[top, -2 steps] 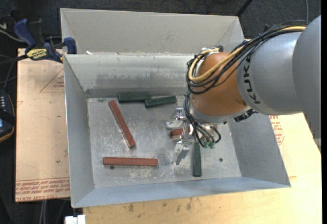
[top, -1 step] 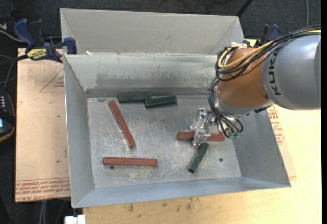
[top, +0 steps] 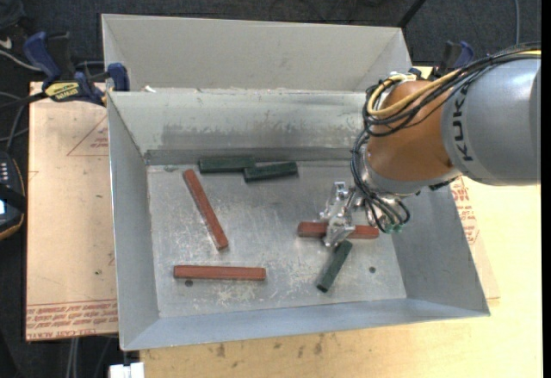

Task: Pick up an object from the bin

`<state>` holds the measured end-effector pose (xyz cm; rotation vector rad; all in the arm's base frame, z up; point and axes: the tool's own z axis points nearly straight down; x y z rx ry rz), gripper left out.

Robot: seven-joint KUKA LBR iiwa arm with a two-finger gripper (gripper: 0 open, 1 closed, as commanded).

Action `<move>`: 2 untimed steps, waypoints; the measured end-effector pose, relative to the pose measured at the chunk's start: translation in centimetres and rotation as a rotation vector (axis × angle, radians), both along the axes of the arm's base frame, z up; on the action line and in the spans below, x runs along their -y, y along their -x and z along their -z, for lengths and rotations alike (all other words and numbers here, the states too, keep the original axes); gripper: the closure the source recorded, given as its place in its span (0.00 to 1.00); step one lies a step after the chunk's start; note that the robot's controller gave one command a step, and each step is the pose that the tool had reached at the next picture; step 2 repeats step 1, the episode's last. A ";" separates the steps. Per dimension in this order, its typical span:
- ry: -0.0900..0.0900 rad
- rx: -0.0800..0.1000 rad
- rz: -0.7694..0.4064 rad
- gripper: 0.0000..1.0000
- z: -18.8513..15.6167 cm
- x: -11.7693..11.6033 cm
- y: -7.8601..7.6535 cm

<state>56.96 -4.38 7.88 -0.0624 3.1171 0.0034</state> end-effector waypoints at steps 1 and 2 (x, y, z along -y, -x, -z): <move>0.002 -0.020 -0.018 1.00 -13.1 0.5 0.8; 0.002 -0.020 -0.018 1.00 -13.1 0.5 0.8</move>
Offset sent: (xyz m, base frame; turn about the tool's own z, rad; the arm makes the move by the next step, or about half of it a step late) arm 0.0000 0.0000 0.0000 0.0000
